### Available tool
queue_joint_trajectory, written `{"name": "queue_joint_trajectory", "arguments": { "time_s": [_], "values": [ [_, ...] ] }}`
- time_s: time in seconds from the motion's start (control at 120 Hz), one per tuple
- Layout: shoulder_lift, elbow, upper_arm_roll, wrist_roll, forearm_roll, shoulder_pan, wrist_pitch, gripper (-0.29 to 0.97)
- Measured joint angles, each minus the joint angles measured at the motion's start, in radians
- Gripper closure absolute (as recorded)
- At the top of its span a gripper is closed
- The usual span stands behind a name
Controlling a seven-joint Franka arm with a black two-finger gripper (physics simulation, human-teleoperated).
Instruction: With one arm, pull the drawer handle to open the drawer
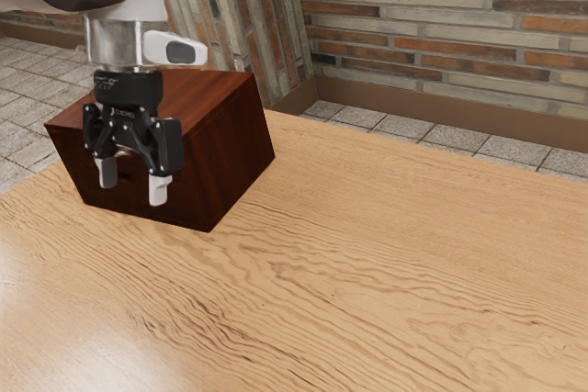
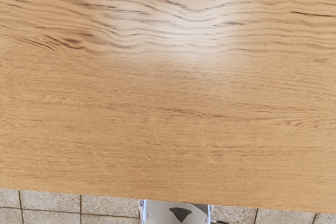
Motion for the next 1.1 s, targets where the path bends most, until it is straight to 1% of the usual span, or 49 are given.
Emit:
{"name": "queue_joint_trajectory", "arguments": {
  "time_s": [0.117, 0.258, 0.342, 0.425, 0.467, 0.575, 0.692, 0.925, 1.1],
  "values": [
    [0.0, -0.009, 0.0, 0.01, 0.002, 0.002, 0.162, 0.0],
    [0.0, -0.01, 0.0, 0.019, 0.002, -0.012, 0.267, 0.0],
    [-0.002, 0.01, -0.001, 0.024, 0.001, -0.011, 0.298, 0.0],
    [-0.01, 0.165, 0.0, 0.025, 0.002, -0.01, 0.292, 0.0],
    [-0.012, 0.216, 0.003, 0.022, 0.002, -0.012, 0.289, 0.0],
    [-0.007, 0.253, 0.006, 0.01, 0.002, 0.005, 0.293, 0.0],
    [-0.001, 0.259, 0.006, -0.002, 0.002, 0.056, 0.299, 0.0],
    [0.006, 0.263, 0.006, -0.021, 0.0, 0.202, 0.317, 0.0],
    [0.021, 0.266, 0.006, -0.03, -0.021, 0.318, 0.335, 0.0]
  ]
}}
